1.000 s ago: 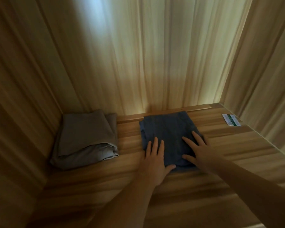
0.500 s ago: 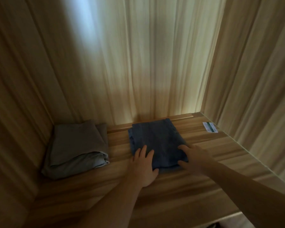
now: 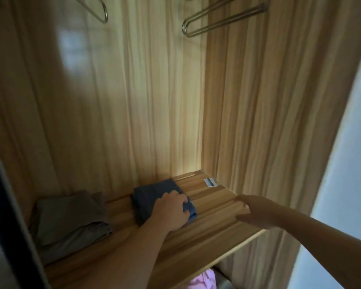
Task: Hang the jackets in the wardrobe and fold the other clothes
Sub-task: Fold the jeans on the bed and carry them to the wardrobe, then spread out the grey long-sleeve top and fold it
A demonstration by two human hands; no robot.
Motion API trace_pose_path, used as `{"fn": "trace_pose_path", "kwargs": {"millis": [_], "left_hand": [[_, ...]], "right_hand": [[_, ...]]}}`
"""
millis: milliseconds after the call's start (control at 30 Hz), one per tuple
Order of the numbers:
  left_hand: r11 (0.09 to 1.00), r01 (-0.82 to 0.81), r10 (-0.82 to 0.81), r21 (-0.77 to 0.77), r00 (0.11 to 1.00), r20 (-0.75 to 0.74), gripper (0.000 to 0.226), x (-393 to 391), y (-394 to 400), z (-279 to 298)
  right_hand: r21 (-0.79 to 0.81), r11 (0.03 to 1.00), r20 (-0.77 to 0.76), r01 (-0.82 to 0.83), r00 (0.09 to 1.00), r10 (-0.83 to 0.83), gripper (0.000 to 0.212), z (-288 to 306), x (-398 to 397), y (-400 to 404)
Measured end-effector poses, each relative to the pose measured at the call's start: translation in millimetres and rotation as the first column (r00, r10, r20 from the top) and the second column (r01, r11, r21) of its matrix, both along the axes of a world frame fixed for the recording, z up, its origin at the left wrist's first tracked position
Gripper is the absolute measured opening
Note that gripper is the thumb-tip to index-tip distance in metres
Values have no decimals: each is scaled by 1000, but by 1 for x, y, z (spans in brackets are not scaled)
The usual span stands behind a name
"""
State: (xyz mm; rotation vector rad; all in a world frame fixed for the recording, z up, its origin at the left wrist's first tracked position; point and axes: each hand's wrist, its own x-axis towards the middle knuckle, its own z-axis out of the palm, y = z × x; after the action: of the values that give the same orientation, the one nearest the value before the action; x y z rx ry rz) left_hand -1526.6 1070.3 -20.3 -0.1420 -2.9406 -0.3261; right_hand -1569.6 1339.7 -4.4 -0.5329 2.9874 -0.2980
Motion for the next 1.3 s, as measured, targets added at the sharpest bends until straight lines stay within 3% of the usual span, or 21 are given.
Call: {"fn": "trace_pose_path", "kwargs": {"millis": [200,433,600,767,967,1167,1300], "left_hand": [[961,259,-248,96,962,-112,36,53,45,-20],[795,581,-573,174,813,-99,28,135,107,-34],[684,715,-714,143,697,-68,40,209,160,-32],[571,813,-815,113,578,-34,40,316,197,-40],[299,949,-954,102,300,8,38,453,243,-44],[-109,972,-988,209,-129,80,34,605,262,-78],[-311,927,-929,210,-343,138,41,694,238,-100]], "right_hand": [[-130,936,-208,328,914,-349,50,-12,138,53],[-142,772,-125,619,763,-634,44,-32,315,81],[-138,656,-164,742,636,-754,44,-29,437,100],[-193,471,-147,861,449,-881,50,-43,575,101],[-275,206,-108,939,183,-977,52,-61,760,65],[-214,-235,-4,948,-242,-970,53,-103,940,-32],[-141,-421,53,896,-417,-907,52,-121,1012,-117]]}}
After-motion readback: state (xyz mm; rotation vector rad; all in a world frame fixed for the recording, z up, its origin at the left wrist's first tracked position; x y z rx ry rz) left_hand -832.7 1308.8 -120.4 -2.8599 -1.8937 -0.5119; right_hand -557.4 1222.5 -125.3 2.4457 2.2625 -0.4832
